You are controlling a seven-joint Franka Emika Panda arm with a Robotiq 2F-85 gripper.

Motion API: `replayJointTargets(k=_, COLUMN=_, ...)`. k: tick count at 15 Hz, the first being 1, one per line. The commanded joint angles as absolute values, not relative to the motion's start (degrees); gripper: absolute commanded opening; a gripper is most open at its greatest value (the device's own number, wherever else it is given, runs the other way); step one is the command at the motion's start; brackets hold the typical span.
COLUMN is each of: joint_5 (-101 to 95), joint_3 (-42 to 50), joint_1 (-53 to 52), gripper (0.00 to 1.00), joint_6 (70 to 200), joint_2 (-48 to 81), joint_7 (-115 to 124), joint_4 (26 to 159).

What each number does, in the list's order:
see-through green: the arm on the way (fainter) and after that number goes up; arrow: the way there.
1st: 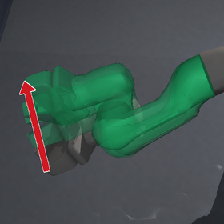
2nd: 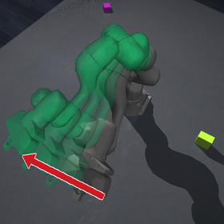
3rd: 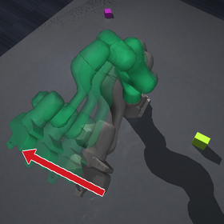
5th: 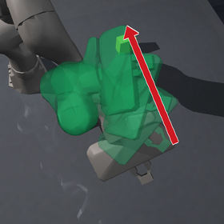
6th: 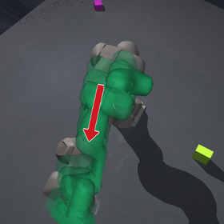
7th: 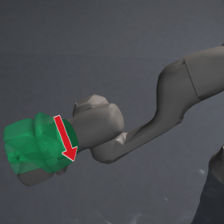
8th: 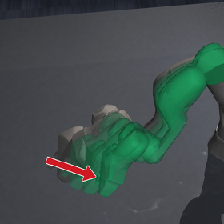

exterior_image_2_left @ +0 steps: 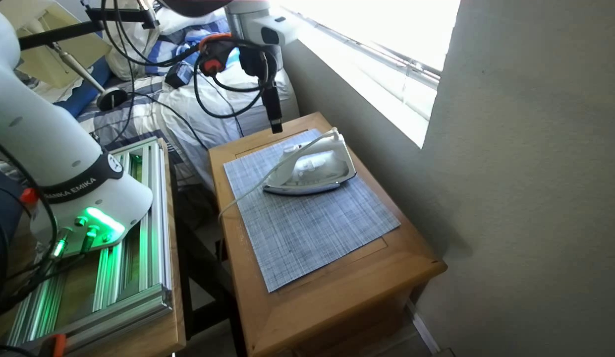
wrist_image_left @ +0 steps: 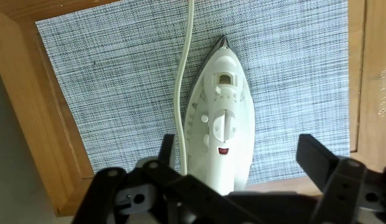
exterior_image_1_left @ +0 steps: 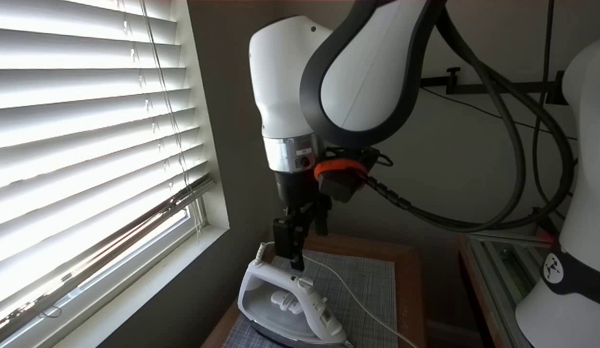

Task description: Push the switch at the front of the iron down.

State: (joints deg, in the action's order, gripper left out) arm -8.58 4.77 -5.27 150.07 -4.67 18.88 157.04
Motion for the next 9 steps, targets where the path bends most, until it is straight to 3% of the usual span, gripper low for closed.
replayJointTargets(k=1, joint_5=-10.23, joint_3=0.89, joint_1=-2.08, gripper=1.00, joint_6=143.48, joint_2=-12.63, joint_7=22.08, joint_4=158.01)
replayJointTargets(k=9, joint_5=-7.86, joint_3=-1.10, joint_1=-0.58, gripper=1.00, joint_6=142.66, joint_2=-13.26, joint_7=20.03, joint_4=157.36)
